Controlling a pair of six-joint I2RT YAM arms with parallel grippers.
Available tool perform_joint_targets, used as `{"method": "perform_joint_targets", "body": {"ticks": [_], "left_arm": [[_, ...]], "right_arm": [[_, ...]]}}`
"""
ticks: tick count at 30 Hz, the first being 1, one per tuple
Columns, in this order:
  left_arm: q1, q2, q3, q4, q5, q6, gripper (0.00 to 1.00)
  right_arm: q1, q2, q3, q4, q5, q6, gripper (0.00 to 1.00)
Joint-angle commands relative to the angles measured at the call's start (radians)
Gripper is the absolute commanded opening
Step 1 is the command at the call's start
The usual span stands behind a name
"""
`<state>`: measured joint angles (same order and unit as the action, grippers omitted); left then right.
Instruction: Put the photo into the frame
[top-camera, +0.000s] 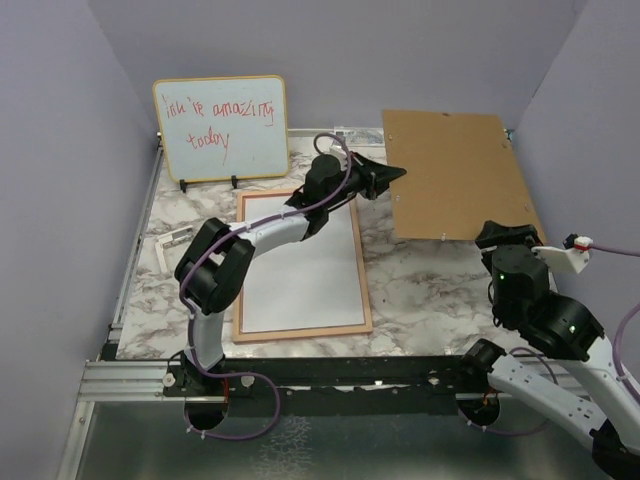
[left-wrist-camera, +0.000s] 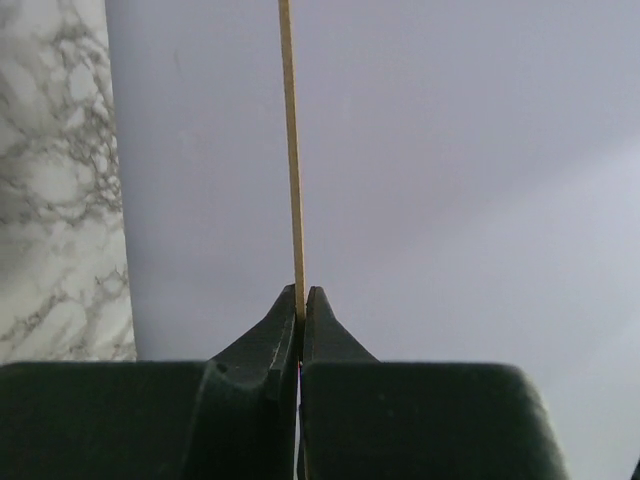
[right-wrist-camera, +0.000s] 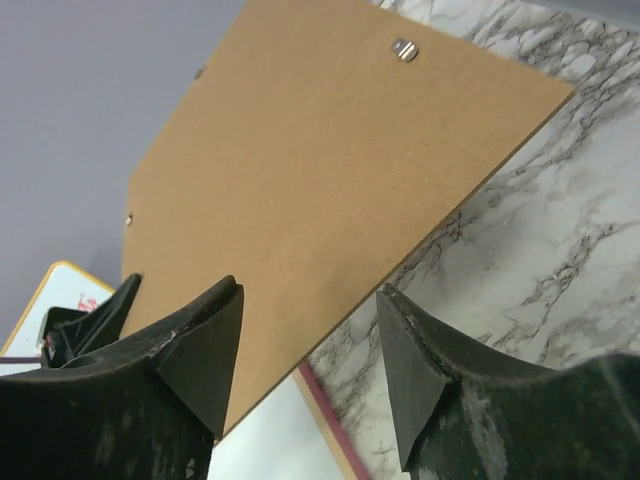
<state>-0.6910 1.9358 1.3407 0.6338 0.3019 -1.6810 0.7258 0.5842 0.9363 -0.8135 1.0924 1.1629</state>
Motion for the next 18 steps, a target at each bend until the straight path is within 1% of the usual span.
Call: {"method": "perform_joint_targets", "body": {"ticks": [1,2,3,4,8,11,13,16,17,18], "left_arm": [[0.045,-0.027,0.061,0.057,-0.012,0.145,0.0],[0.057,-0.028,0.067,0.058,-0.004,0.16,0.0],[0.071,-0.028,0.077,0.058,0.008,0.177,0.0],[0.085,-0.028,0.09,0.057,0.03,0.197,0.0],[0.13,-0.05,0.114,0.055,0.104,0.284,0.0],[0.165,-0.092,0.087,0.033,0.15,0.346,0.0],[0.191,-0.129,0.052,0.009,0.183,0.386,0.0],[0.227,-0.202,-0.012,-0.05,0.23,0.469,0.0],[0.238,-0.232,-0.031,-0.094,0.24,0.511,0.0],[0.251,-0.262,-0.049,-0.146,0.247,0.553,0.0]], "right_arm": [[0.006,-0.079,-0.04,-0.06,-0.099,0.018,0.63],[0.006,-0.097,-0.045,-0.062,-0.123,0.009,0.66],[0.006,-0.116,-0.054,-0.05,-0.158,-0.017,0.72],[0.006,-0.137,-0.066,-0.021,-0.195,-0.079,0.75],[0.006,-0.213,-0.121,0.12,-0.328,-0.248,0.77],[0.006,-0.246,-0.145,0.206,-0.429,-0.373,0.78],[0.006,-0.235,-0.147,0.214,-0.45,-0.386,0.78],[0.006,-0.167,-0.133,0.214,-0.457,-0.37,0.78],[0.006,-0.132,-0.133,0.237,-0.48,-0.393,0.81],[0.006,-0.093,-0.131,0.268,-0.51,-0.42,0.87]]}}
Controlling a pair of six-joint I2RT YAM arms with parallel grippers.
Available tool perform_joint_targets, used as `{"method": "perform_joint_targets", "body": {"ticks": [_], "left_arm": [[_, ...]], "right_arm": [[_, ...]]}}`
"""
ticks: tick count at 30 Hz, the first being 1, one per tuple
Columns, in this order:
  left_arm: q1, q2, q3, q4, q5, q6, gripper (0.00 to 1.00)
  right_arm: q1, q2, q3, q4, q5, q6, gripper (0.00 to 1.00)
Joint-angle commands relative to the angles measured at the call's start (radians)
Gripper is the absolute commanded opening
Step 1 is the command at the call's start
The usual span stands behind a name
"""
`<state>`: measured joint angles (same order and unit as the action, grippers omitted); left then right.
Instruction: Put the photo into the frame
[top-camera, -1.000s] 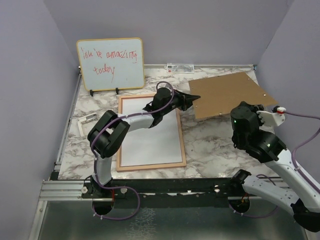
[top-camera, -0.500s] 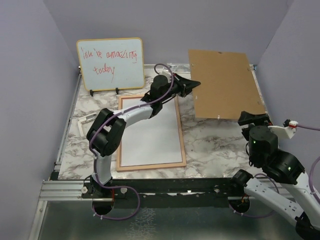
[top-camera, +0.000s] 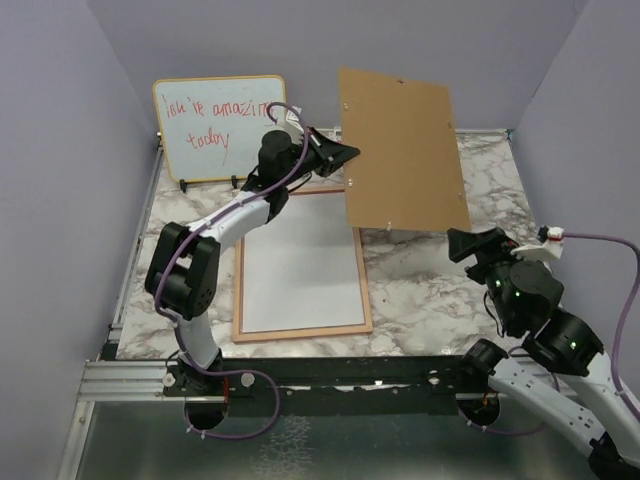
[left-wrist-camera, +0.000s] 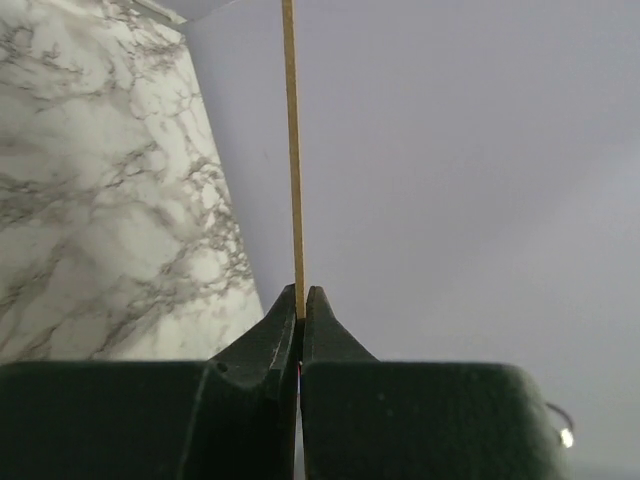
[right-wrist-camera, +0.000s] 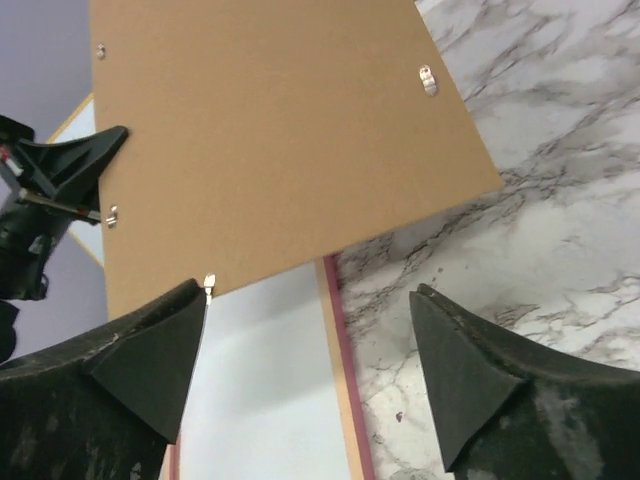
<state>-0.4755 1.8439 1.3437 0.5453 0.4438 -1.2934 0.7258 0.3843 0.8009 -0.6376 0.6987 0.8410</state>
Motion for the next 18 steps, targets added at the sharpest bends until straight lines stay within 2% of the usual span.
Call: {"method": "perform_joint_targets", "body": {"ticks": [1,6,8,10,11,14,18], "left_arm": [[0.047,-0.201,-0.067,-0.12,0.109,0.207,0.0],[0.092,-0.34,-0.068,-0.565,0.046,0.503,0.0],[0.126,-0.394,-0.085,-0.667,0.04,0.544,0.0],[0.165,-0.434,-0.108,-0.736,0.053,0.553,0.0],[0.185,-0.456,-0.121,-0.756,0.072,0.555,0.0],[0.235,-0.517,-0.159,-0.802,0.112,0.558,0.0],[0.325,-0.562,-0.219,-0.849,0.202,0.58,0.0]], "right_arm": [[0.006,0.158,0.012,0.116,-0.135,-0.125,0.89],[0.004,0.48,0.149,0.174,-0.273,-0.217,0.94],[-0.018,0.612,0.248,0.157,-0.345,-0.236,0.94],[-0.107,0.72,0.328,0.149,-0.507,-0.235,0.94],[-0.189,0.762,0.35,0.156,-0.602,-0.22,0.93],[-0.35,0.837,0.347,0.219,-0.844,-0.184,0.91],[-0.456,0.895,0.315,0.262,-1.001,-0.183,0.87]]}}
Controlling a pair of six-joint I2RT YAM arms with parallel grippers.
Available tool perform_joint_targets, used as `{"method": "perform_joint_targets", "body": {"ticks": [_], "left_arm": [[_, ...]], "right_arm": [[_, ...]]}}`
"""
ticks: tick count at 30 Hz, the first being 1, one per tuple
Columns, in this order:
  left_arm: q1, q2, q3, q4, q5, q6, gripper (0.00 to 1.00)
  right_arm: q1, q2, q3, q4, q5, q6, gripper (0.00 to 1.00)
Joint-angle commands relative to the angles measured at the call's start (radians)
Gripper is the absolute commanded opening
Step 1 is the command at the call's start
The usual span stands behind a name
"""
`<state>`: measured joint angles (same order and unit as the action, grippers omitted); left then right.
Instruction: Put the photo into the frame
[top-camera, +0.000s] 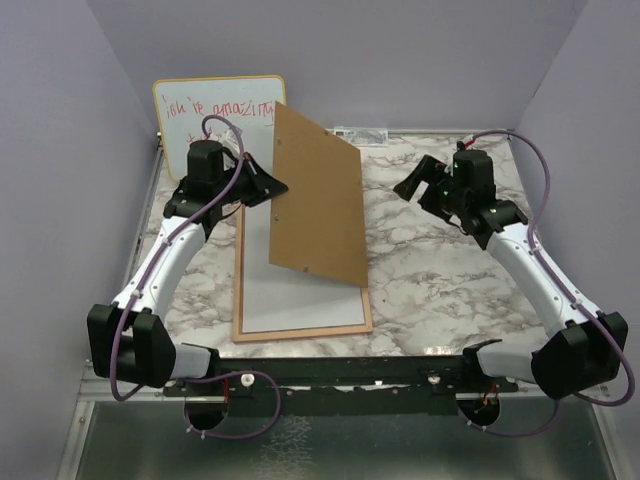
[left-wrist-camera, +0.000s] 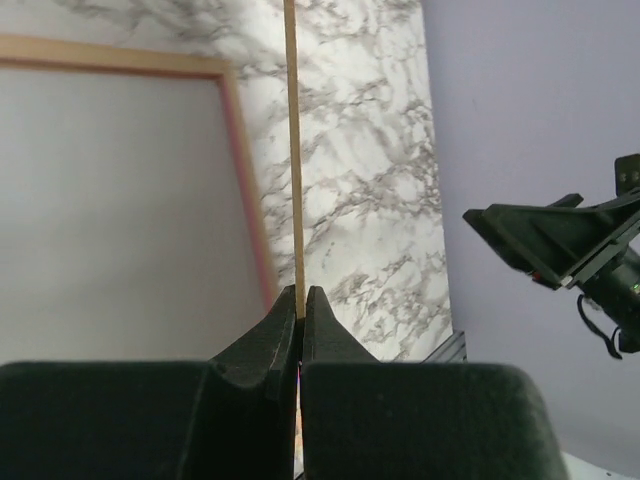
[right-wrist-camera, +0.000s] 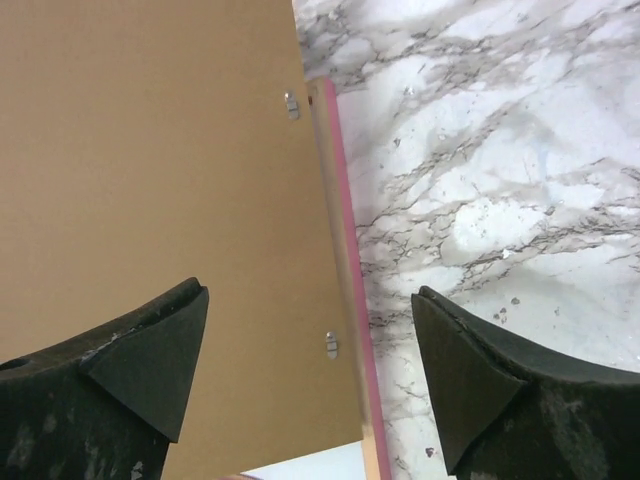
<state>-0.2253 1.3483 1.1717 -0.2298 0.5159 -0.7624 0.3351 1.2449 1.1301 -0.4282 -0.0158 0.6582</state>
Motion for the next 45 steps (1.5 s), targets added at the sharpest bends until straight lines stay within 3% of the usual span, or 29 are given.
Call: {"method": "perform_joint_targets", "body": {"ticks": [1,9,20,31,37,45], "left_arm": [[0.095,-0.071,-0.06,-0.092,0.15,0.064,0.0],[0.25,-0.119,-0.154,-0.141,0.276,0.104,0.0],[0.265,-0.222,-0.33,-0.043,0.354,-0.004,0.0],[0.27,-0.242,-0.389,-0.098,0.308,0.077,0.0],[0.271,-0.273,-0.447,0.069,0.262,0.006,0.0],[0.271,-0.363,-0.534,0.18,0.2,0.023,0.0]], "right_arm": [[-0.074,0.043,-0.025,0.058,-0.302,-0.005,0.85],[-0.099,0.088,-0.159,0.117,-0.346,0.04,0.81],[-0.099,0.205,-0.262,0.197,-0.379,0.111,0.76],[-0.099,0.278,-0.279,0.211,-0.37,0.116,0.76],[-0.099,0.316,-0.285,0.23,-0.376,0.107,0.76],[-0.099,0.347,-0.292,0.275,-0.417,0.064,0.76]]}}
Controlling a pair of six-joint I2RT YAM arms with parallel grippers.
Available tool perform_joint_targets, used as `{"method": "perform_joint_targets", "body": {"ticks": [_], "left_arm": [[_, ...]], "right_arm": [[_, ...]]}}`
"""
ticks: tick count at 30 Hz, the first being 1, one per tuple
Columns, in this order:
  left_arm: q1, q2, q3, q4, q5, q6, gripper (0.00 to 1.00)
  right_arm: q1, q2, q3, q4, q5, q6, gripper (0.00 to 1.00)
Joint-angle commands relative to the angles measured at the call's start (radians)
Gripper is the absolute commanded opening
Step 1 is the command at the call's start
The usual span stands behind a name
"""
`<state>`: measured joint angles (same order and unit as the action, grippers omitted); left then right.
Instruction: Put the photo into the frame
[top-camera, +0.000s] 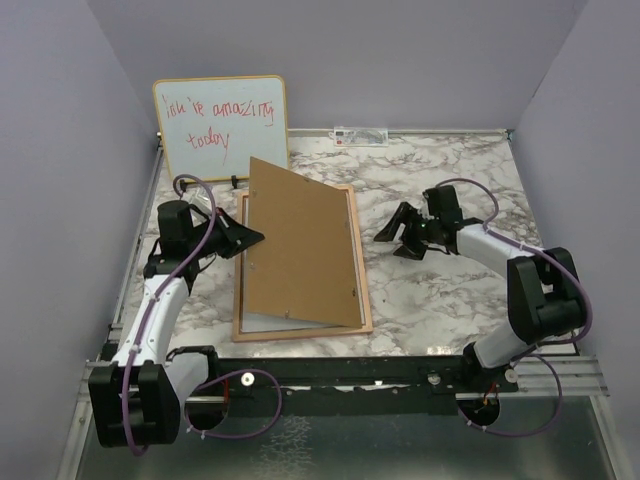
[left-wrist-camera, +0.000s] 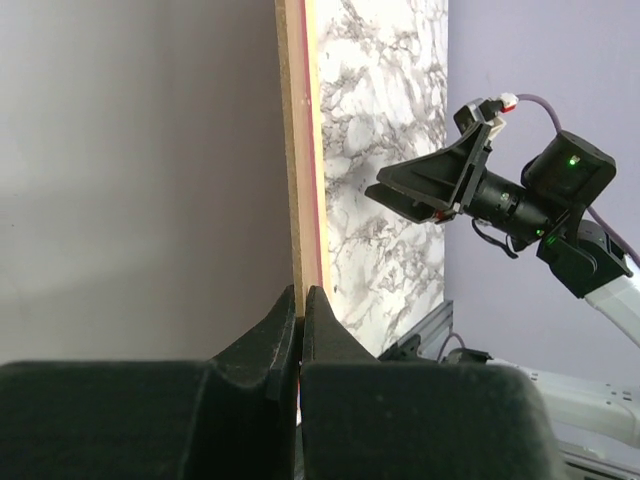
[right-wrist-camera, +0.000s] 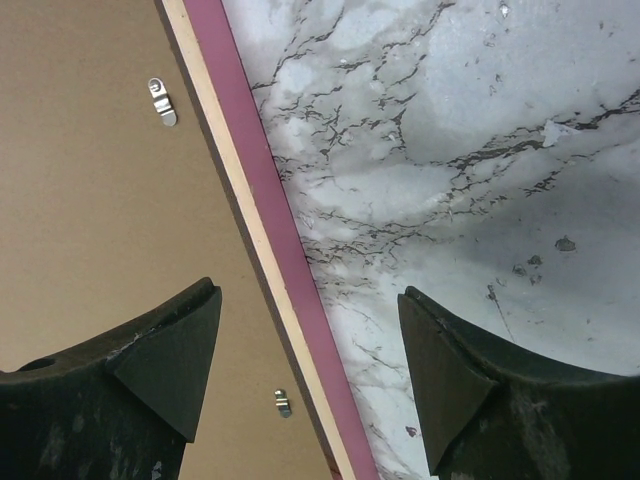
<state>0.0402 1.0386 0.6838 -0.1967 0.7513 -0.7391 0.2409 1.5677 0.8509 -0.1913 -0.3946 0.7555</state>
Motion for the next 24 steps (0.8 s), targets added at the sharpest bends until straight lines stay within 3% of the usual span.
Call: {"method": "perform_joint_targets", "body": {"ticks": [1,12,24], "left_arm": [[0.006,-0.059,-0.059,0.156,-0.042,-0.001,0.0],[0.006,-0.09,-0.162,0.258,-0.077,-0.055,0.0],[0.006,-0.065,-0.096,0.258,-0.062,0.036,0.0]], "right_arm": [[-0.004,0.029,-0.012,0.038,-0.039,-0.036,0.76],[-0.005,0.074,-0.008,0.038,-0.042,-0.045,0.75],[-0.005,0.085,-0.029,0.05,-0.043,-0.044,0.75]]}}
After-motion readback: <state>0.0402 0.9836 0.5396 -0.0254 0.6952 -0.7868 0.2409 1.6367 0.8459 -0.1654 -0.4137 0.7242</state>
